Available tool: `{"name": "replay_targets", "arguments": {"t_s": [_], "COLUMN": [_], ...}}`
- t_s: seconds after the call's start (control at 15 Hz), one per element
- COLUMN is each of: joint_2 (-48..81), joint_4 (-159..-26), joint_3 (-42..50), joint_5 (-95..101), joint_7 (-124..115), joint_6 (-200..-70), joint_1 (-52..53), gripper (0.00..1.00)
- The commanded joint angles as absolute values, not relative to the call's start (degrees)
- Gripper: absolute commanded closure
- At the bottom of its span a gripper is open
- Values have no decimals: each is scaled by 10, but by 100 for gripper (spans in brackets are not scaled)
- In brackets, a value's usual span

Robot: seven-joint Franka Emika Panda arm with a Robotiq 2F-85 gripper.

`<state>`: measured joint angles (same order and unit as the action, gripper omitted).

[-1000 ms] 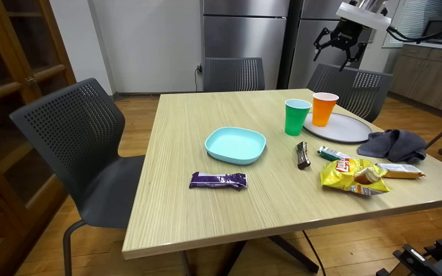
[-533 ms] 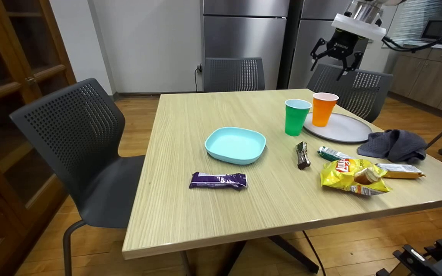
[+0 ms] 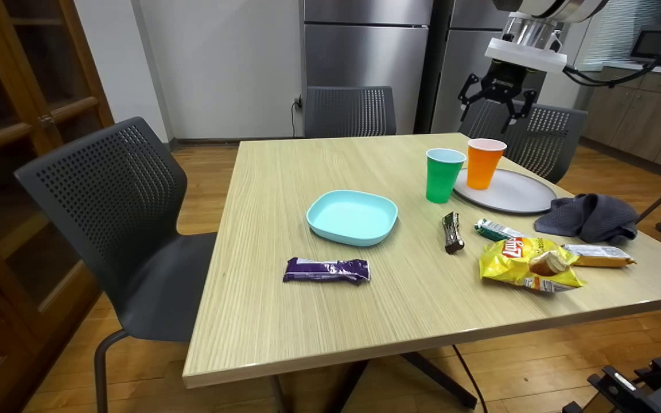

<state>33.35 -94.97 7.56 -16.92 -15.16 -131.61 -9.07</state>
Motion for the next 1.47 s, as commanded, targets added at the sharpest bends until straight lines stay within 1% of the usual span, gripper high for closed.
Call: {"name": "replay_targets", "arguments": {"t_s": [0.0, 1.27, 1.33, 1.4], "joint_2": [327, 381, 381, 382], "joint_4": [-970, -974, -974, -974], "joint_3": [82, 75, 74, 74], "joint_5": [-138, -112, -113, -113], "joint_7": [-172, -164, -163, -162], "joint_6": [-1321, -1347, -1348, -1350], "joint_1": [-76, -47, -47, -47], "gripper": [0, 0, 22, 26]}}
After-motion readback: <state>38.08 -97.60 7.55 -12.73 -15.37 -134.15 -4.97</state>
